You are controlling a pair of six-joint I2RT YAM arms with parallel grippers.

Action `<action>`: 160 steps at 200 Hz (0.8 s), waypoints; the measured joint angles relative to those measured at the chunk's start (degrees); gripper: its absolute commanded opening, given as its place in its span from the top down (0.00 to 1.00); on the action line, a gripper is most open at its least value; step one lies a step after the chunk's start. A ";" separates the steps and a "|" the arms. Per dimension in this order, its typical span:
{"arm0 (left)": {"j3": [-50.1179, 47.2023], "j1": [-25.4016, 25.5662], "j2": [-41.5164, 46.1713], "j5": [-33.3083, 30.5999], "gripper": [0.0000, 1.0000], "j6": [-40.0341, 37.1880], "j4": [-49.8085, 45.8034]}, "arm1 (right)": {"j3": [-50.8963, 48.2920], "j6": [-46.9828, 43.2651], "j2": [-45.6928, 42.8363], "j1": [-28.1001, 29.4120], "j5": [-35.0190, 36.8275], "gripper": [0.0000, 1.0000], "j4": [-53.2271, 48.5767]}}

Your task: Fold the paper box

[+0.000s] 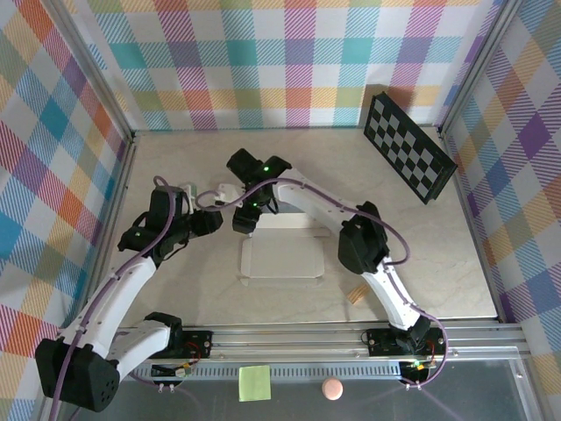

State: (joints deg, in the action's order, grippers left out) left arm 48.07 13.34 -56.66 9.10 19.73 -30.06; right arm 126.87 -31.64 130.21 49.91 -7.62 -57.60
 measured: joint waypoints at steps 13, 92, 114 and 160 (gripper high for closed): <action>0.33 0.00 -0.87 1.55 0.41 0.09 0.24 | -3.30 2.45 -4.35 -0.81 -1.03 0.28 1.62; 6.10 4.74 -13.38 5.42 0.45 1.99 5.25 | -33.44 24.13 -31.32 -11.10 -1.97 0.34 16.76; 9.05 6.29 -18.38 5.46 0.49 1.92 6.32 | -40.54 31.26 -36.15 -13.55 -0.81 0.38 19.28; 13.14 7.28 -26.82 5.79 0.58 1.90 6.75 | -49.35 43.69 -44.22 -18.27 0.87 0.39 21.40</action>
State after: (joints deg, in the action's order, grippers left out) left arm 61.21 20.62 -83.48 14.90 21.63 -23.31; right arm 77.52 12.05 86.00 31.64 -6.74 -36.21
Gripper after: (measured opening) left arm 0.436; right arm 0.607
